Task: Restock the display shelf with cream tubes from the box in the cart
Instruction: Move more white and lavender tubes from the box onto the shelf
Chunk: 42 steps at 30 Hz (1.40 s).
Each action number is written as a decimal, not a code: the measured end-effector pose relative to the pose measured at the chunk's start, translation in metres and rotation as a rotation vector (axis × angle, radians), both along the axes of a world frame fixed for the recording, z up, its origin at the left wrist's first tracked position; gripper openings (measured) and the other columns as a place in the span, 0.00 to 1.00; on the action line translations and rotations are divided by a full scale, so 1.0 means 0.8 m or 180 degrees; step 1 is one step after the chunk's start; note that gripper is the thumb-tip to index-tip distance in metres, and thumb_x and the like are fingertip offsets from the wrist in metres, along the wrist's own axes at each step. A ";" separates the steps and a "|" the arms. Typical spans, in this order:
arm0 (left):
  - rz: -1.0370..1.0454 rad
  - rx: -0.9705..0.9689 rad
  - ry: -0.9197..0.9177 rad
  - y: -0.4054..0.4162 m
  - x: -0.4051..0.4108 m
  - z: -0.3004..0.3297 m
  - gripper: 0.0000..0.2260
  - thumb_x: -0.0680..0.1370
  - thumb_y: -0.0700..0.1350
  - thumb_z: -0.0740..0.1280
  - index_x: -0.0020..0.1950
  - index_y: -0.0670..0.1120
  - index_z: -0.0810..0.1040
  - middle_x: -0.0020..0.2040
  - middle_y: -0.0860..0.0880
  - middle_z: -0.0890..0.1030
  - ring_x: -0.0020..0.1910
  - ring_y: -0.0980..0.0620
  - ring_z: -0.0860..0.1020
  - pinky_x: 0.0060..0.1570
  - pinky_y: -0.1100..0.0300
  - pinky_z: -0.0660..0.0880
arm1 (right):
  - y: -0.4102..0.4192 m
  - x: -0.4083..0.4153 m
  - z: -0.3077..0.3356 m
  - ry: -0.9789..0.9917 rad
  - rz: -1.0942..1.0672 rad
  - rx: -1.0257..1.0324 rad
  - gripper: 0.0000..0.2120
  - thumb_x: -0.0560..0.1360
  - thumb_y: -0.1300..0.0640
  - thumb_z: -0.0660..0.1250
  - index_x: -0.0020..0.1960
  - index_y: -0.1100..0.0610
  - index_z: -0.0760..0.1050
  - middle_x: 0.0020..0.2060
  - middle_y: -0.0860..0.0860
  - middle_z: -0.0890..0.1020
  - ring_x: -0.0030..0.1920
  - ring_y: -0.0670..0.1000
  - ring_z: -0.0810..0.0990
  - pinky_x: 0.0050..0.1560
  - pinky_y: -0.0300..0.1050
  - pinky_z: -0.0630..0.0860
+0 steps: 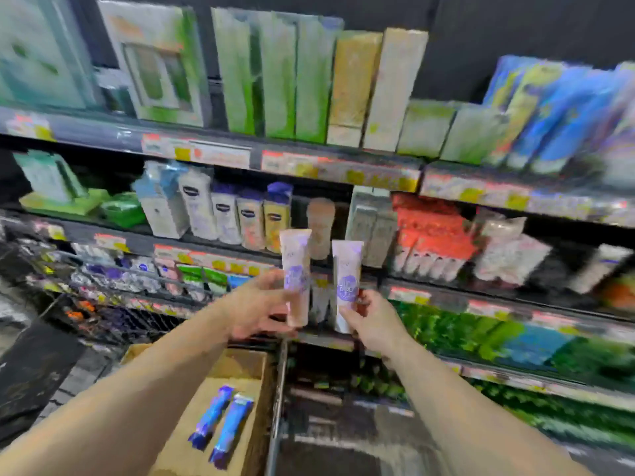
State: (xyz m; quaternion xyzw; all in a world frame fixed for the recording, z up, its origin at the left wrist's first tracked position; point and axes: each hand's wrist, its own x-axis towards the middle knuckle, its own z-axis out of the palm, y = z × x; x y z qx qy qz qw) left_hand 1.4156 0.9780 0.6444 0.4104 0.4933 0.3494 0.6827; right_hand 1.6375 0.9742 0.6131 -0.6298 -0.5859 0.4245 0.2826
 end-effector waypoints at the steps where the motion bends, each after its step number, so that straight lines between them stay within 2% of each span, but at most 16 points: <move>1: 0.0009 0.0119 0.0069 -0.002 0.040 0.016 0.12 0.74 0.40 0.72 0.56 0.48 0.76 0.48 0.45 0.81 0.39 0.48 0.81 0.44 0.45 0.80 | -0.008 0.039 0.012 0.0032 -0.0090 0.0074 0.10 0.72 0.49 0.71 0.51 0.50 0.75 0.46 0.50 0.83 0.45 0.54 0.81 0.48 0.51 0.78; 2: 0.0007 0.0231 0.0099 -0.004 0.082 0.030 0.11 0.76 0.40 0.71 0.56 0.47 0.75 0.47 0.45 0.81 0.37 0.49 0.80 0.43 0.45 0.80 | -0.017 0.080 0.026 0.0078 -0.0158 0.0112 0.14 0.72 0.47 0.70 0.54 0.50 0.74 0.45 0.50 0.83 0.43 0.53 0.80 0.44 0.50 0.77; 4: -0.0178 0.0424 0.0105 -0.010 0.171 0.055 0.12 0.76 0.41 0.70 0.58 0.45 0.74 0.46 0.45 0.81 0.36 0.50 0.81 0.45 0.44 0.80 | -0.039 0.162 0.058 0.0143 -0.0333 0.0204 0.14 0.75 0.50 0.69 0.58 0.53 0.74 0.44 0.50 0.82 0.39 0.50 0.77 0.39 0.45 0.73; 6: -0.0429 0.0554 0.0087 -0.020 0.256 0.075 0.15 0.75 0.43 0.71 0.59 0.44 0.73 0.50 0.44 0.81 0.42 0.47 0.83 0.48 0.43 0.79 | -0.066 0.242 0.088 0.0162 -0.0592 0.0364 0.11 0.76 0.55 0.68 0.58 0.53 0.74 0.43 0.51 0.81 0.38 0.49 0.75 0.38 0.40 0.70; 10: -0.0703 0.0775 -0.0094 -0.031 0.393 0.113 0.14 0.75 0.41 0.71 0.58 0.45 0.74 0.54 0.41 0.81 0.47 0.43 0.83 0.42 0.47 0.80 | -0.107 0.375 0.134 0.0044 -0.1130 0.0716 0.09 0.75 0.52 0.69 0.55 0.50 0.75 0.42 0.58 0.82 0.34 0.50 0.74 0.37 0.46 0.70; 13: -0.0846 0.1000 -0.0102 -0.035 0.466 0.138 0.10 0.76 0.41 0.70 0.56 0.46 0.75 0.52 0.41 0.82 0.48 0.43 0.83 0.41 0.49 0.80 | -0.125 0.441 0.157 0.0014 -0.1380 0.0945 0.11 0.73 0.51 0.70 0.55 0.49 0.75 0.44 0.57 0.83 0.40 0.53 0.78 0.44 0.51 0.76; 15: -0.0989 0.1078 -0.0128 -0.030 0.500 0.151 0.09 0.76 0.41 0.69 0.55 0.47 0.75 0.52 0.40 0.82 0.50 0.41 0.83 0.37 0.51 0.79 | -0.128 0.471 0.167 0.0039 -0.1470 0.1041 0.10 0.74 0.52 0.70 0.54 0.48 0.74 0.46 0.56 0.83 0.43 0.53 0.80 0.45 0.50 0.76; 17: -0.1112 0.1168 -0.0062 -0.020 0.523 0.162 0.11 0.76 0.42 0.70 0.57 0.46 0.75 0.54 0.41 0.82 0.50 0.42 0.83 0.36 0.51 0.79 | -0.121 0.494 0.171 0.0115 -0.1530 0.1106 0.11 0.74 0.53 0.70 0.56 0.48 0.74 0.47 0.55 0.83 0.46 0.55 0.81 0.48 0.51 0.77; 19: -0.1118 0.1256 0.0008 -0.005 0.539 0.171 0.13 0.76 0.43 0.70 0.59 0.44 0.74 0.54 0.41 0.82 0.50 0.44 0.83 0.42 0.48 0.80 | -0.105 0.513 0.175 0.0159 -0.1534 0.1109 0.16 0.75 0.52 0.70 0.61 0.51 0.74 0.48 0.54 0.83 0.47 0.55 0.82 0.47 0.50 0.77; 23: -0.0864 0.1490 0.0184 0.035 0.550 0.185 0.12 0.76 0.45 0.70 0.58 0.49 0.75 0.53 0.44 0.82 0.51 0.44 0.83 0.46 0.46 0.81 | -0.052 0.540 0.200 0.0142 -0.1528 0.1290 0.16 0.74 0.51 0.69 0.61 0.51 0.74 0.45 0.52 0.83 0.39 0.49 0.78 0.40 0.45 0.73; 28: -0.0743 0.1794 0.0167 0.086 0.550 0.220 0.13 0.73 0.51 0.70 0.54 0.46 0.79 0.48 0.45 0.84 0.45 0.48 0.84 0.38 0.55 0.79 | 0.024 0.557 0.250 0.0245 -0.1433 0.1560 0.14 0.76 0.52 0.68 0.61 0.49 0.73 0.47 0.49 0.81 0.42 0.46 0.78 0.43 0.40 0.75; 30: -0.0667 0.1862 0.0219 0.104 0.553 0.233 0.11 0.75 0.50 0.69 0.53 0.46 0.79 0.48 0.46 0.85 0.43 0.51 0.84 0.38 0.58 0.80 | 0.053 0.560 0.269 0.0176 -0.1376 0.1660 0.14 0.76 0.51 0.68 0.60 0.49 0.72 0.47 0.48 0.80 0.44 0.45 0.78 0.40 0.36 0.73; 33: -0.0621 0.2060 0.0357 0.128 0.557 0.247 0.13 0.75 0.51 0.70 0.56 0.45 0.78 0.49 0.47 0.85 0.48 0.49 0.84 0.50 0.52 0.81 | 0.097 0.570 0.283 0.0141 -0.1403 0.1779 0.13 0.76 0.51 0.68 0.59 0.49 0.73 0.47 0.48 0.81 0.43 0.47 0.79 0.43 0.41 0.74; 35: -0.0587 0.2058 0.0319 0.140 0.561 0.249 0.15 0.75 0.52 0.70 0.57 0.45 0.78 0.49 0.48 0.85 0.49 0.49 0.84 0.53 0.48 0.80 | 0.120 0.578 0.285 0.0091 -0.1400 0.1774 0.11 0.76 0.52 0.68 0.58 0.48 0.73 0.47 0.48 0.82 0.44 0.48 0.79 0.45 0.44 0.76; 38: -0.0459 0.1893 0.0257 0.152 0.570 0.243 0.16 0.74 0.52 0.70 0.57 0.45 0.78 0.49 0.48 0.85 0.49 0.49 0.84 0.53 0.46 0.80 | 0.151 0.588 0.285 0.0168 -0.1352 0.1727 0.08 0.77 0.55 0.67 0.56 0.49 0.74 0.43 0.47 0.82 0.42 0.48 0.79 0.40 0.41 0.74; 42: -0.0156 0.1817 0.0282 0.161 0.583 0.241 0.14 0.74 0.49 0.71 0.56 0.44 0.79 0.48 0.46 0.85 0.47 0.49 0.84 0.48 0.48 0.82 | 0.186 0.595 0.282 0.0169 -0.1136 0.1624 0.08 0.77 0.54 0.67 0.55 0.48 0.73 0.43 0.44 0.81 0.45 0.46 0.80 0.45 0.40 0.77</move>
